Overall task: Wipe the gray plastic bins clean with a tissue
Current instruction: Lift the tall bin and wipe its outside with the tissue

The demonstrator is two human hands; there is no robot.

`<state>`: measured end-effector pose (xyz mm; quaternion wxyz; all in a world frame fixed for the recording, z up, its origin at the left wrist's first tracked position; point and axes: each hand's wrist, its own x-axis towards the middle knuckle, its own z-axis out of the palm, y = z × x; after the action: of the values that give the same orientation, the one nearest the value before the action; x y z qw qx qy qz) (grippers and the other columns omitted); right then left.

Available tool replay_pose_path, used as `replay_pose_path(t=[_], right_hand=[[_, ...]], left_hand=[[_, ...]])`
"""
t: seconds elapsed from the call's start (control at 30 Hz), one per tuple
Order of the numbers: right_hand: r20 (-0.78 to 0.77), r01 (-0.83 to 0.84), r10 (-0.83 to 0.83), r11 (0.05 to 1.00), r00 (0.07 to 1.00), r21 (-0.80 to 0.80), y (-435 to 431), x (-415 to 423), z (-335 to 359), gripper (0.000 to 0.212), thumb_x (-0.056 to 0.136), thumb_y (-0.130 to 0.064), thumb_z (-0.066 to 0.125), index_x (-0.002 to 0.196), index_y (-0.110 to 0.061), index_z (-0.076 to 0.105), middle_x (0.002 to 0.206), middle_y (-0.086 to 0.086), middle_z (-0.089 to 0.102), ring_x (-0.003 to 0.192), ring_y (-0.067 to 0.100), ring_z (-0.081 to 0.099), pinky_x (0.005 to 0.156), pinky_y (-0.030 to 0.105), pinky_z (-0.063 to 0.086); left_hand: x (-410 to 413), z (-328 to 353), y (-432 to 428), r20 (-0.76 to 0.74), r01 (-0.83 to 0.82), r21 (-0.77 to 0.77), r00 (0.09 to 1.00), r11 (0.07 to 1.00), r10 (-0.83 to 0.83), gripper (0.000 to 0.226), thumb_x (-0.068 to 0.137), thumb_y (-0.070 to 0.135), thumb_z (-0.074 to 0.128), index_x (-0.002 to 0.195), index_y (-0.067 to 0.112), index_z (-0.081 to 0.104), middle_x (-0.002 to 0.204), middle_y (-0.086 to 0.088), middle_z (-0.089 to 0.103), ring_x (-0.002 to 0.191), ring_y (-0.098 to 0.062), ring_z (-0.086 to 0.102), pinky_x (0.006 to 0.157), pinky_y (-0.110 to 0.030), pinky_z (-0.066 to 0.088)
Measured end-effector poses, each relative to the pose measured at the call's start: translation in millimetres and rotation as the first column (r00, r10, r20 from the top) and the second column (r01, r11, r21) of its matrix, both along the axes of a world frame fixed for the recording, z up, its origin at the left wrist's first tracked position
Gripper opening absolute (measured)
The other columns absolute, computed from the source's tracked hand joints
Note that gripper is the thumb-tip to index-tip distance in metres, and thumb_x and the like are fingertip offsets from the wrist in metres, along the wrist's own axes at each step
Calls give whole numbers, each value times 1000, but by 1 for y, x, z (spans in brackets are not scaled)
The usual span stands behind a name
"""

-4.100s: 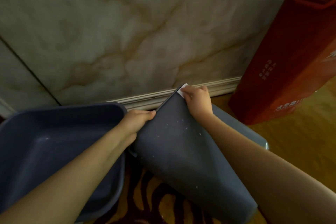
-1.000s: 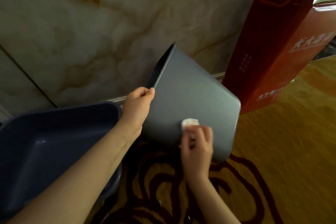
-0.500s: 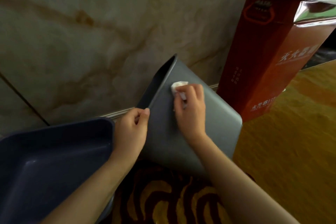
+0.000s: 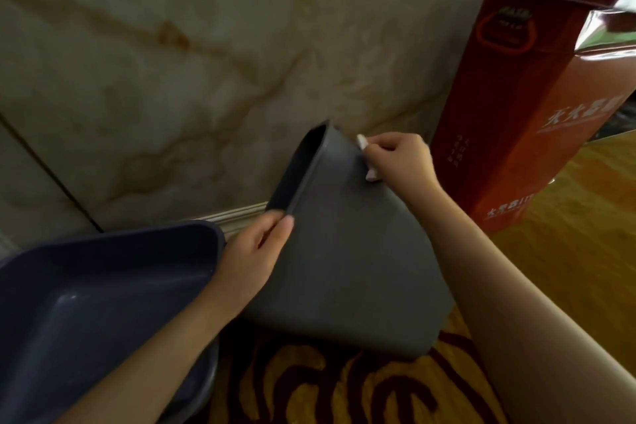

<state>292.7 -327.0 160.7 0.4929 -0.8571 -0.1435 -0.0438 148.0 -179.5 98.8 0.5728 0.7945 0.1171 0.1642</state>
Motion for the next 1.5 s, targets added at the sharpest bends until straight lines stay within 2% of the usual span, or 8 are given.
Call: replay_pose_path(t=[0.23,0.37,0.5,0.83,0.97,1.17,1.37,1.5], right_hand=[[240,6,-24,997,971,73,23,-51,-26,15,88,-13,60,94,-9,72,98,10,72,94,26,63,85,33,46],[402,-124,13,960,915,252,35,-63,-9,12,85,-8,62,93,-10,71,92,8,65,81,13,60,72,12,43],[507,-349,250,931,825,109,45,-79,-12,17,83,-3,61,94,-9,72,98,10,60,92,23,60,81,28,49],[539,-147,39,976,842,159,25,-60,-19,14,82,-4,64,93,-8,73,87,13,63,81,29,61,71,31,48],[639,-412,389,903,663,-122,37,-74,-22,23,79,3,61,95,-10,72,96,12,61,85,25,56,77,25,44],[506,-145,130,989,853,-9,1,-52,-51,17,80,6,62,87,-8,70,88,11,60,83,28,59,73,30,46],[318,89,-105,994,942,66,-12,-62,-69,19,80,2,61,88,-12,69,87,2,51,80,22,55,70,21,39],[266,81,-86,996,960,31,-10,-68,-66,16,80,2,61,86,-10,69,89,6,52,82,23,55,71,27,42]], left_hand=[[31,40,15,11,311,-192,949,931,-315,27,78,19,62,104,26,56,105,-1,67,91,-9,66,82,-25,54],[26,35,19,54,413,-343,905,844,-422,39,72,14,65,110,19,59,102,2,72,94,-11,67,79,-25,55],[26,34,17,80,485,-261,873,835,-482,25,81,-1,58,100,13,63,92,8,74,96,-4,66,78,-16,50],[21,29,31,61,465,-446,868,765,-492,40,70,1,61,109,12,60,96,1,75,91,-14,69,74,-25,55],[20,30,33,83,475,-402,870,783,-486,36,75,-7,58,103,16,64,94,5,74,97,-9,66,79,-19,52],[21,24,41,35,412,-506,887,758,-459,36,72,-1,63,106,9,64,94,-3,75,87,-16,70,74,-26,57],[31,36,38,-146,102,-672,953,734,-267,59,79,66,42,69,21,78,78,-1,77,73,-12,73,54,-21,55],[36,42,37,-252,-58,-722,950,689,-184,55,88,53,43,69,11,73,62,-6,74,55,-17,71,44,-26,55]])
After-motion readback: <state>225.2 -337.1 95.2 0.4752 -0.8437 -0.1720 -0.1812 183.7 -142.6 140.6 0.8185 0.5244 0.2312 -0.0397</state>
